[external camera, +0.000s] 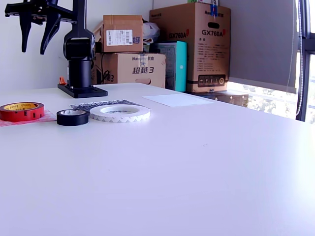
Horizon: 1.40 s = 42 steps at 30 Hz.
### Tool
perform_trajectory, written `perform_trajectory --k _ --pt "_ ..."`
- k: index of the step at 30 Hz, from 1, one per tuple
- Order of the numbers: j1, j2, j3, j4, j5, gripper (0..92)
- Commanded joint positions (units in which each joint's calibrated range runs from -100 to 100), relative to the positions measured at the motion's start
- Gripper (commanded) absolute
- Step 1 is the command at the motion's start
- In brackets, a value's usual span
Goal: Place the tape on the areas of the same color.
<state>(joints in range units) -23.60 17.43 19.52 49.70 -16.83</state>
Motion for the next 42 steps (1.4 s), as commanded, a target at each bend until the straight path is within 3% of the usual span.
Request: perform_trajectory --k 1,7,20,42 --pt "5.6 0.5 -0.8 3.7 9.3 42.9" --pt "7.1 3.1 0.7 4.1 11.6 42.9" --pt "2.1 13.9 -1.0 3.7 10.8 42.9" --pt "1.2 14.7 -0.4 3.5 6.4 43.4"
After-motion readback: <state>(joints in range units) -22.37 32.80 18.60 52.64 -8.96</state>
